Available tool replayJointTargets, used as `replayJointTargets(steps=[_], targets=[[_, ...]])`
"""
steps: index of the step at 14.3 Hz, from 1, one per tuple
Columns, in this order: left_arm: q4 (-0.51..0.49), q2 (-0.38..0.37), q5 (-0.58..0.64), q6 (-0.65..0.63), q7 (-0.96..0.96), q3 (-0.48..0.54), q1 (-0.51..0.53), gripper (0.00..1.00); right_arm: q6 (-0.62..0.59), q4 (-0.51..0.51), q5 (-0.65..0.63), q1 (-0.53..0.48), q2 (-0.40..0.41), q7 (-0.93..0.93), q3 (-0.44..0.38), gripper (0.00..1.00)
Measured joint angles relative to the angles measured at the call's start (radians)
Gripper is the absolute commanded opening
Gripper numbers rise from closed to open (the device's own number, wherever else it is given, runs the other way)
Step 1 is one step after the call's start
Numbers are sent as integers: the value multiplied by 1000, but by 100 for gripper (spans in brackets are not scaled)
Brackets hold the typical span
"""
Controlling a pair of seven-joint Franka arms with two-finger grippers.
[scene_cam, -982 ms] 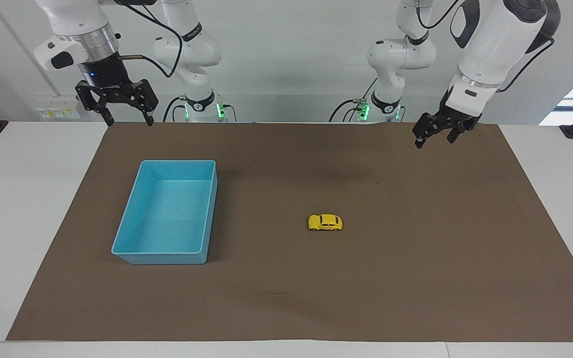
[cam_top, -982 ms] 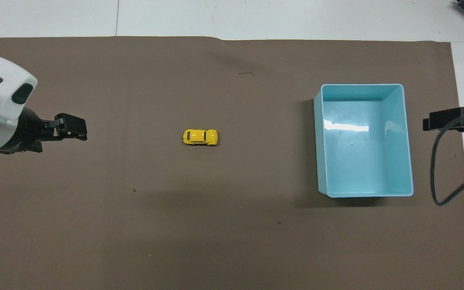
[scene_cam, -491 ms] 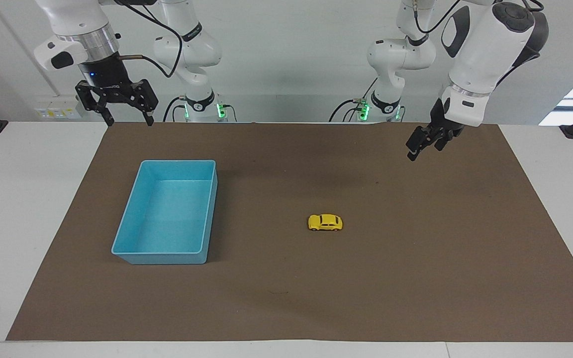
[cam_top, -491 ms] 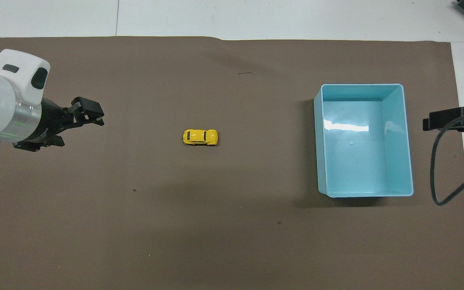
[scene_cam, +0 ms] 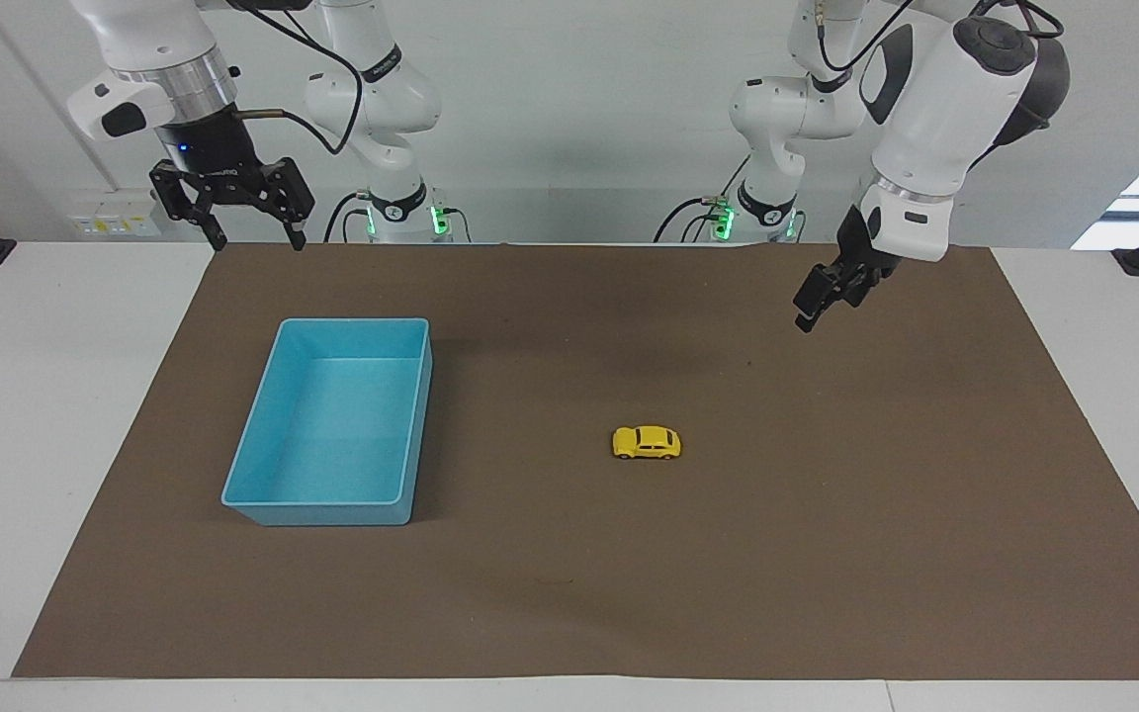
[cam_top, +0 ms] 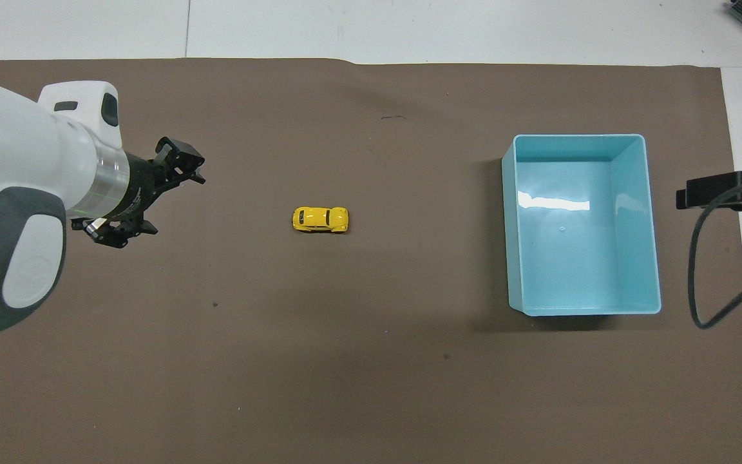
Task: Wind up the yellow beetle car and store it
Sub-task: 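Reach the left gripper over toward the yellow toy car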
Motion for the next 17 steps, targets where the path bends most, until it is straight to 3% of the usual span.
replayJointTargets(steps=[9, 17], targets=[[-1, 81, 0, 149, -683, -1, -46, 100, 0, 0, 0, 0, 0, 0, 0, 100], [-2, 210, 0, 229, -920, -3, -154, 100, 0, 0, 0, 0, 0, 0, 0, 100]])
